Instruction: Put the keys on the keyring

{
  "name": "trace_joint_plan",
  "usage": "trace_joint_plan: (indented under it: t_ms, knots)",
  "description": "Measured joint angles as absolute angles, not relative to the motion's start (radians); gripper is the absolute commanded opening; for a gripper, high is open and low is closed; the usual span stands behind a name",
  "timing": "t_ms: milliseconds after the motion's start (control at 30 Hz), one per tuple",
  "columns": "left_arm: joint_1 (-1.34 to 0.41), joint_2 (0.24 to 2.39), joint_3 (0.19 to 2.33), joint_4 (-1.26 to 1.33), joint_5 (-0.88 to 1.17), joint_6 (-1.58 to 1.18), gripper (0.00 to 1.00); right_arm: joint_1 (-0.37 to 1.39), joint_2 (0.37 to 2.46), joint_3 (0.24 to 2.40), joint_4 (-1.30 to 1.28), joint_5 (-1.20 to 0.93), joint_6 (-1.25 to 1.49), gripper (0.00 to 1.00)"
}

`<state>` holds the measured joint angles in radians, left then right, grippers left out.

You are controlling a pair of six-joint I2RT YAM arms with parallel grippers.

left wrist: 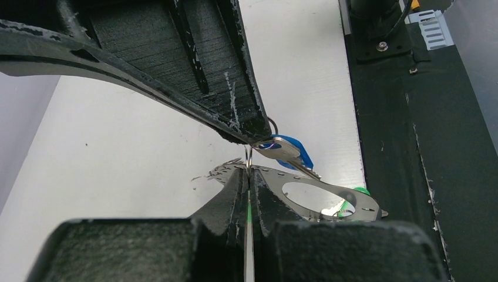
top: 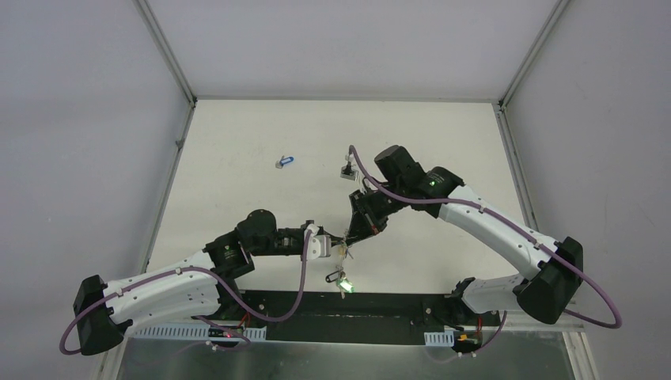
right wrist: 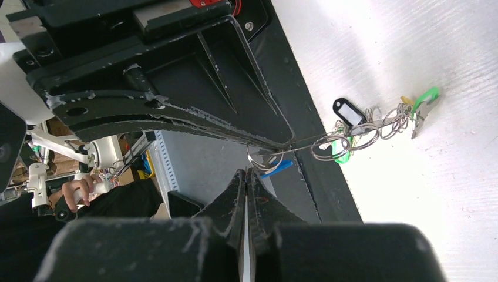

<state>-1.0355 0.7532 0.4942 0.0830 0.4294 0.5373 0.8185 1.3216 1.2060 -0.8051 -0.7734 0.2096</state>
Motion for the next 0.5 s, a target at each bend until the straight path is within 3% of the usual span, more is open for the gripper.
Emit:
trace_joint_plan:
  t_ms: [500]
  knots:
    - [-1.036,0.754,0.494,0.082,0.432,0.537,0.00,0.827,1.321,1.208,-0.834,-0.642,0.210,0.00]
